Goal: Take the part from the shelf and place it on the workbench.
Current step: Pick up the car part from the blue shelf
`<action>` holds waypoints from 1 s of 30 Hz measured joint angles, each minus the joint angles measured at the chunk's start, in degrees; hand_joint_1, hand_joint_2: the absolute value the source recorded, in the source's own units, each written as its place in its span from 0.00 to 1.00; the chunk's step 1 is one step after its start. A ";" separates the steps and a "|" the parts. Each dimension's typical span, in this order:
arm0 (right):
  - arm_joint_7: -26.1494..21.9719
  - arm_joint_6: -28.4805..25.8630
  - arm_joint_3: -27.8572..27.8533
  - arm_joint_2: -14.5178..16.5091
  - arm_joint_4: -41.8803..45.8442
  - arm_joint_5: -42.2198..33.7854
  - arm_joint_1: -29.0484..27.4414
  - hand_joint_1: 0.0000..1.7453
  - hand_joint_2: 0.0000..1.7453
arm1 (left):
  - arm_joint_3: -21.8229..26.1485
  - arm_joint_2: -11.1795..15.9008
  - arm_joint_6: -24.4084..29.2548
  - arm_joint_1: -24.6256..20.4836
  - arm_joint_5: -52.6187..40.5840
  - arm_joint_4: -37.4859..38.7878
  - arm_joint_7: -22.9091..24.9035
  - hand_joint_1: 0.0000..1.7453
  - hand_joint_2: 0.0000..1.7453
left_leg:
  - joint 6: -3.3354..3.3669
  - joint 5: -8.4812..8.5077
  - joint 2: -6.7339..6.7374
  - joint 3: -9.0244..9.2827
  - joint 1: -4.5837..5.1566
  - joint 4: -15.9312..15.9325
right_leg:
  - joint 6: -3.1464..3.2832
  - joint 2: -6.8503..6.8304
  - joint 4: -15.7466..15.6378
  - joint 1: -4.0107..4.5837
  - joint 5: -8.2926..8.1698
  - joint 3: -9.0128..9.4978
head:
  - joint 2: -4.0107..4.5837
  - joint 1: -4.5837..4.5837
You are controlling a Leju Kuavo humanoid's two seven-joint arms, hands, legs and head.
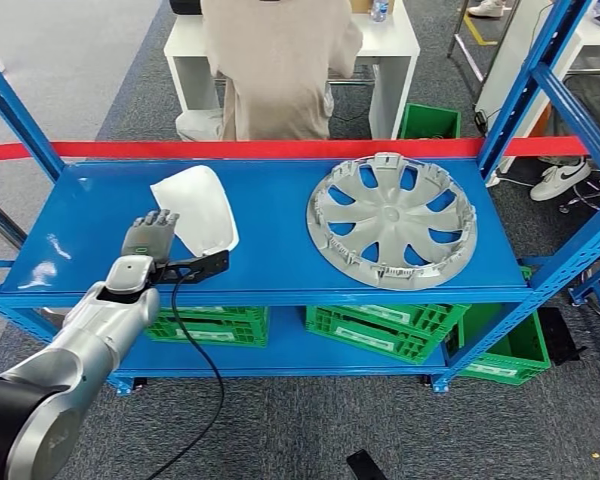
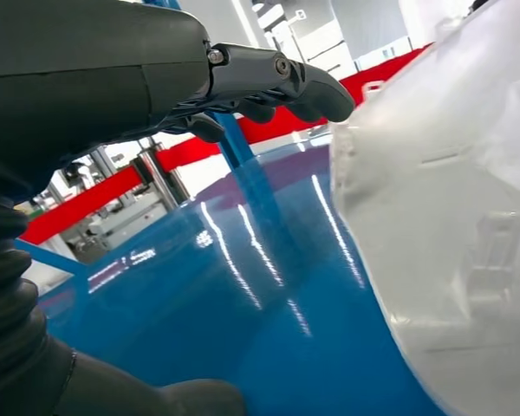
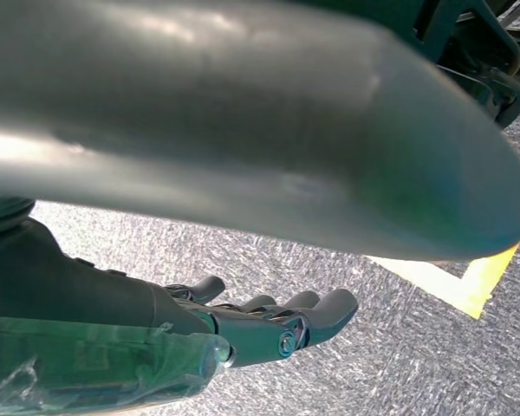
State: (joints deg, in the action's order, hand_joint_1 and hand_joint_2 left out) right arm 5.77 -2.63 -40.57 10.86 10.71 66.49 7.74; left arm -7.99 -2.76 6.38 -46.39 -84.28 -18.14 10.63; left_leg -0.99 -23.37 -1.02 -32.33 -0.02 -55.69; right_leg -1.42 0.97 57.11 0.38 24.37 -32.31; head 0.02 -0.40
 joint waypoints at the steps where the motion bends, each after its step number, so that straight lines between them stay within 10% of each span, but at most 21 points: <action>1: 0.00 -0.02 0.00 0.00 0.00 0.00 0.00 0.00 0.00 | -0.02 0.27 -0.18 -0.01 -0.32 0.00 0.41 0.00 1.00 | 0.00 0.00 0.00 0.00 0.00 0.00 | 0.00 0.00 0.00 0.00 0.00 0.00 | 0.00 0.00; 17: 0.00 -0.03 0.00 0.02 0.00 0.00 -0.01 0.00 0.00 | -0.05 2.65 -0.58 -0.09 -0.69 0.02 1.06 0.00 1.00 | 0.00 0.01 0.00 0.01 0.00 0.01 | 0.00 0.00 0.00 0.00 0.00 0.01 | 0.00 -0.01; 30: -0.55 0.07 0.00 0.07 0.00 0.48 0.01 0.00 0.00 | 2.25 -1.05 4.96 1.00 4.49 0.00 -15.55 0.00 1.00 | 0.06 0.03 -0.04 -0.07 0.04 0.00 | -0.04 -0.08 0.00 -0.04 0.02 -0.05 | 0.00 -0.01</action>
State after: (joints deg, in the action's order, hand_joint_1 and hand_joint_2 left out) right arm 5.22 -2.57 -40.57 10.93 10.71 66.96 7.75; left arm -5.74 -3.81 11.34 -45.39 -79.79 -18.14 -4.93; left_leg -0.92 -23.35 -1.07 -32.41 0.02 -55.69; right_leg -1.45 0.89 57.11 0.33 24.39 -32.36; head 0.02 -0.41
